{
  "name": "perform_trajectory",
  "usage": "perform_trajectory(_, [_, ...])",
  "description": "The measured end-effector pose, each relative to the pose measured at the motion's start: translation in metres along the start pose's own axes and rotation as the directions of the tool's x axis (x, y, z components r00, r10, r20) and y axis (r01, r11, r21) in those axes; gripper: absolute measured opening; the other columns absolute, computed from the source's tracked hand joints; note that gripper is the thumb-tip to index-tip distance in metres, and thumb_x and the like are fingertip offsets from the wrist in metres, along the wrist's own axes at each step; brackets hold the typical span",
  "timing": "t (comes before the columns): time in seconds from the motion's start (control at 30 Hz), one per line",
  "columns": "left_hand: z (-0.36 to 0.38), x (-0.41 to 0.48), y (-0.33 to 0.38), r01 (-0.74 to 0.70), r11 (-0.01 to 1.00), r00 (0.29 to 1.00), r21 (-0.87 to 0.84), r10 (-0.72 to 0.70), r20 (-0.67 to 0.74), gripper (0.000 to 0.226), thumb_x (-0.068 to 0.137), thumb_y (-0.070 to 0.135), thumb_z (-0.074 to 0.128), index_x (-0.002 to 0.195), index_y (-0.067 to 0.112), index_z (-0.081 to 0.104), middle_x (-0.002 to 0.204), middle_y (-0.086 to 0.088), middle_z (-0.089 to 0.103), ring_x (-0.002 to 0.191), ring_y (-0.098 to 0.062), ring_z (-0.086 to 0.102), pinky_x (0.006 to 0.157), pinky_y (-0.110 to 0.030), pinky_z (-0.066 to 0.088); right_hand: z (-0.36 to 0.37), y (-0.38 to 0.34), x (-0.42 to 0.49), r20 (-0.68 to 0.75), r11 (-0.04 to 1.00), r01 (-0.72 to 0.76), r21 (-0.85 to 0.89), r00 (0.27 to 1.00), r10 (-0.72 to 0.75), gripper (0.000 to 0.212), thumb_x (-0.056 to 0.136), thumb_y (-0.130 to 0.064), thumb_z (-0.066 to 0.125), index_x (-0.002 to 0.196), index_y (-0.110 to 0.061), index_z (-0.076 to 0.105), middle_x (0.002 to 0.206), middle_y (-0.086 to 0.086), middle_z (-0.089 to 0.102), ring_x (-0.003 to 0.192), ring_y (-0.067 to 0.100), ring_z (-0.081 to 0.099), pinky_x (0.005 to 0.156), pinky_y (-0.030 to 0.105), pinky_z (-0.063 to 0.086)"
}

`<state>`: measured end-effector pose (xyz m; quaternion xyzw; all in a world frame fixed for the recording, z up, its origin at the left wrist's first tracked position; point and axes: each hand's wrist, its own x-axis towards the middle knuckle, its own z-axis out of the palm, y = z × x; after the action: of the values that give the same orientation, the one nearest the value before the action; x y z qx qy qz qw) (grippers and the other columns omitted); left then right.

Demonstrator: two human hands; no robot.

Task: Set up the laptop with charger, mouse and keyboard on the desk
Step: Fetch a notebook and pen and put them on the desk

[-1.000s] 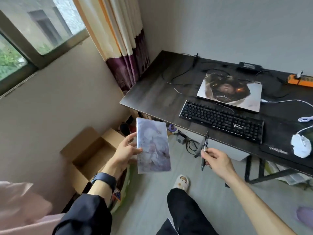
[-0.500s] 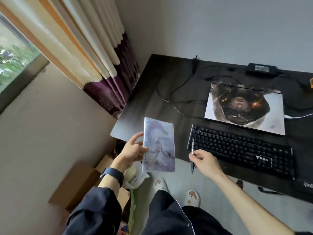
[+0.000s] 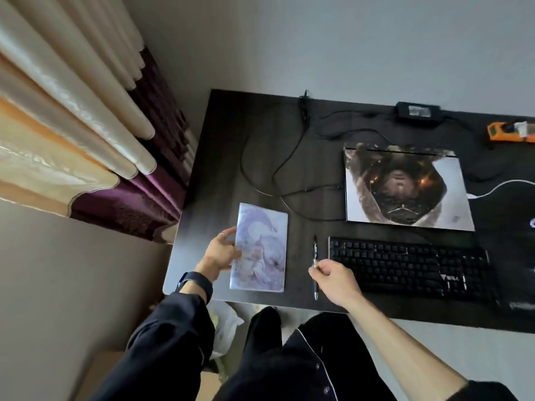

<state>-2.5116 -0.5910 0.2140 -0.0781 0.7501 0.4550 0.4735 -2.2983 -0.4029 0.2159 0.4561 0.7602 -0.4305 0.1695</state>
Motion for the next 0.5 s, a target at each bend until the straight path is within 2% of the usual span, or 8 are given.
perform_trajectory(0.1, [-0.011, 0.026, -0.010, -0.003, 0.983, 0.997, 0.185, 0.016, -0.071, 0.054, 0.082, 0.002, 0.062, 0.132, 0.021, 0.054, 0.101, -0.001, 0.072, 0.093, -0.024, 0.070, 0.081, -0.044, 0.060, 0.016, -0.012, 0.011, -0.029, 0.999, -0.047, 0.017, 0.998, 0.047, 0.020, 0.094, -0.038, 0.062, 0.090, -0.020, 0.069, 0.078, -0.009, 0.071, 0.080, 0.014, 0.064, 0.071, 0.027, 0.045])
perform_trajectory(0.13, [-0.013, 0.032, -0.013, -0.012, 0.969, 0.996, 0.247, 0.033, -0.081, 0.054, 0.080, 0.009, 0.065, 0.131, 0.020, 0.055, 0.102, -0.003, 0.072, 0.096, -0.027, 0.070, 0.086, -0.046, 0.058, 0.021, -0.016, 0.015, -0.032, 0.998, -0.056, 0.024, 0.998, 0.057, 0.019, 0.094, -0.038, 0.062, 0.089, -0.020, 0.067, 0.077, -0.010, 0.069, 0.080, 0.014, 0.064, 0.071, 0.027, 0.045])
perform_trajectory(0.2, [-0.017, 0.042, -0.018, -0.024, 0.946, 0.994, 0.323, 0.057, -0.094, 0.050, 0.080, 0.017, 0.070, 0.128, 0.020, 0.056, 0.105, -0.003, 0.073, 0.100, -0.026, 0.069, 0.092, -0.043, 0.055, 0.032, -0.023, 0.026, -0.031, 0.998, -0.062, 0.031, 0.998, 0.063, 0.016, 0.094, -0.038, 0.062, 0.091, -0.023, 0.066, 0.078, -0.013, 0.068, 0.083, 0.014, 0.064, 0.070, 0.027, 0.044])
perform_trajectory(0.3, [-0.020, 0.049, -0.026, -0.036, 0.913, 0.987, 0.407, 0.096, -0.128, 0.047, 0.081, 0.017, 0.068, 0.126, 0.019, 0.056, 0.107, 0.002, 0.072, 0.103, -0.020, 0.067, 0.094, -0.032, 0.051, 0.044, -0.034, 0.037, -0.031, 0.996, -0.068, 0.063, 0.997, 0.070, 0.018, 0.094, -0.037, 0.063, 0.104, -0.023, 0.067, 0.084, -0.013, 0.066, 0.085, 0.012, 0.062, 0.072, 0.024, 0.041])
perform_trajectory(0.4, [-0.018, 0.052, -0.038, -0.054, 0.877, 0.978, 0.477, 0.142, -0.151, 0.046, 0.077, 0.019, 0.064, 0.123, 0.020, 0.058, 0.107, -0.001, 0.069, 0.098, -0.021, 0.066, 0.090, -0.034, 0.053, 0.051, -0.040, 0.044, -0.040, 0.994, -0.080, 0.073, 0.996, 0.083, 0.022, 0.094, -0.036, 0.064, 0.110, -0.021, 0.067, 0.089, -0.009, 0.068, 0.091, 0.016, 0.065, 0.072, 0.023, 0.040])
perform_trajectory(0.5, [-0.014, 0.048, -0.044, -0.070, 0.861, 0.973, 0.504, 0.171, -0.158, 0.042, 0.078, 0.018, 0.063, 0.119, 0.024, 0.056, 0.104, 0.000, 0.066, 0.092, -0.018, 0.064, 0.082, -0.029, 0.051, 0.053, -0.041, 0.048, -0.011, 0.991, -0.123, 0.043, 0.992, 0.124, 0.025, 0.094, -0.037, 0.062, 0.113, -0.022, 0.063, 0.098, -0.007, 0.073, 0.097, 0.018, 0.065, 0.075, 0.025, 0.044])
